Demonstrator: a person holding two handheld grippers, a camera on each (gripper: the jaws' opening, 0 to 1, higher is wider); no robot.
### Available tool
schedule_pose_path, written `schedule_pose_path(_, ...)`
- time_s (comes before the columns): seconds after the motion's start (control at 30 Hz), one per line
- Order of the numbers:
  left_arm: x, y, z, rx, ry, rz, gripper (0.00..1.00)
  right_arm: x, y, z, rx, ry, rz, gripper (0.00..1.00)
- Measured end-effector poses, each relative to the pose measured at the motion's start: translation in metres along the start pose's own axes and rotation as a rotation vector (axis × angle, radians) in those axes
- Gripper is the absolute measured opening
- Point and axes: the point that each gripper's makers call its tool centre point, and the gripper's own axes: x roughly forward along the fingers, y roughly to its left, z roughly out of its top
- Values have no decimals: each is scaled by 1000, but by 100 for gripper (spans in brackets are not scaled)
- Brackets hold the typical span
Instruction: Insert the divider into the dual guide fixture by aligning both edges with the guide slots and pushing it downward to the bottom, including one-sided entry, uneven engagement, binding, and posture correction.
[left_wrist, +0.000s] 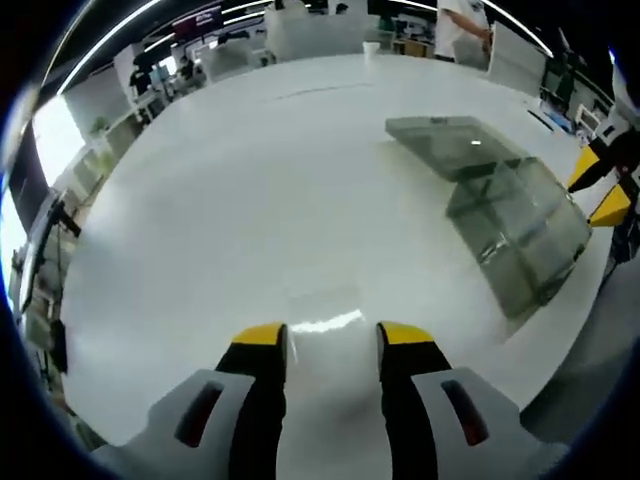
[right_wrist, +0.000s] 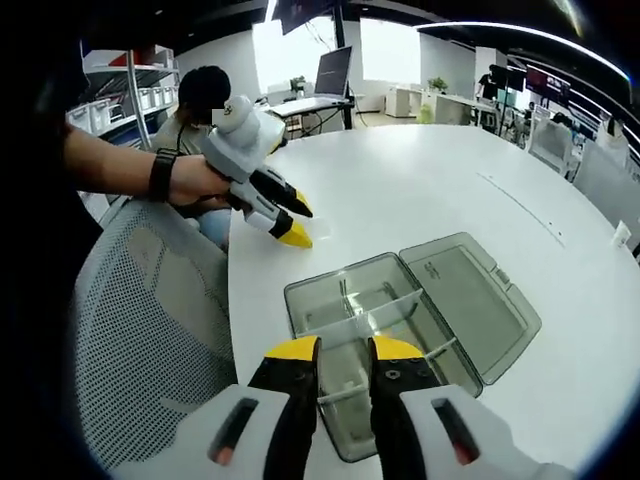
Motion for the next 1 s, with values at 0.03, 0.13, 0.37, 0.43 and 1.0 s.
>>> schedule_pose_path(0.03, -1, 1, -1, -16, 7, 6, 36, 0, 0, 0, 1, -2, -2, 14)
schedule_pose_path(0.13, 0, 3, -3, -53, 21, 0, 37, 0, 2, 1, 2, -3, -3, 14)
schedule_pose_path(0.37, 2, 4, -4, -48, 44, -9, 31, -1, 5, 2, 10, -16, -4, 14)
schedule_pose_path(0.43, 2, 4, -4, -42, 48, -8, 31, -1, 5, 2, 9, -15, -3, 14)
schedule_pose_path(1.0, -8, -8, -3, 20, 24, -33, 30, -4, 7, 12, -10, -33, -1, 14)
